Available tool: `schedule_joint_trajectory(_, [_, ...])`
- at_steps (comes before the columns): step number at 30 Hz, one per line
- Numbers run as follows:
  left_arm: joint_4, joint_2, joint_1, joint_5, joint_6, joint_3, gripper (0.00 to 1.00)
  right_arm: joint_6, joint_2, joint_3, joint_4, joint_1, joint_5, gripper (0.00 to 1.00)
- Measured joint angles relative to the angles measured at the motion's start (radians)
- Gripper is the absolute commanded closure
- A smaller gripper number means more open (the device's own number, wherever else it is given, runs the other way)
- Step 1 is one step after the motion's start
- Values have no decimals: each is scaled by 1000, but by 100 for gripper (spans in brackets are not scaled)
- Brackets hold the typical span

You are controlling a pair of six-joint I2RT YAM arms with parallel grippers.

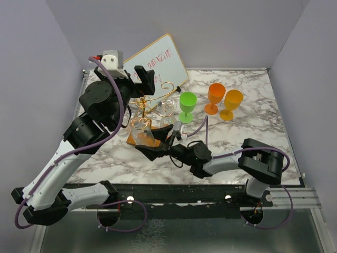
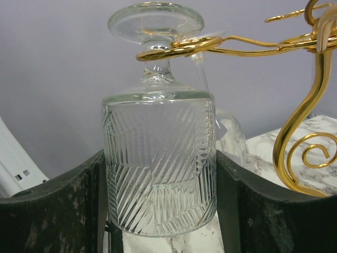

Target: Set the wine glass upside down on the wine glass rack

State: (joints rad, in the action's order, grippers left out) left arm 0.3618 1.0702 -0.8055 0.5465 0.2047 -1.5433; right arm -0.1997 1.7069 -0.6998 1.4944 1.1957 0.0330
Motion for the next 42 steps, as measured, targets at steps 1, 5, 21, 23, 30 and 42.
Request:
schedule_joint_trajectory(1, [2,2,0,0,0,0,1,5,0,0,0,0,-4,99])
schedule_joint_trajectory(5, [8,6,0,0,0,0,1,20,0,0,0,0,-22,99])
schedule_joint_trajectory(21, [31,6,0,0,0,0,1,-10,0,-19,-1,1,-73,99])
schedule_joint_trajectory(23, [31,6,0,0,1,0,1,-17,0,-19,-1,1,-80,99])
schedule_joint_trajectory(30, [31,6,0,0,1,0,1,-21,-11,-12,-5,3,-105,99])
schedule_joint_trajectory(42, [31,6,0,0,3,0,1,-27,-52,47,-4,3,-147,99])
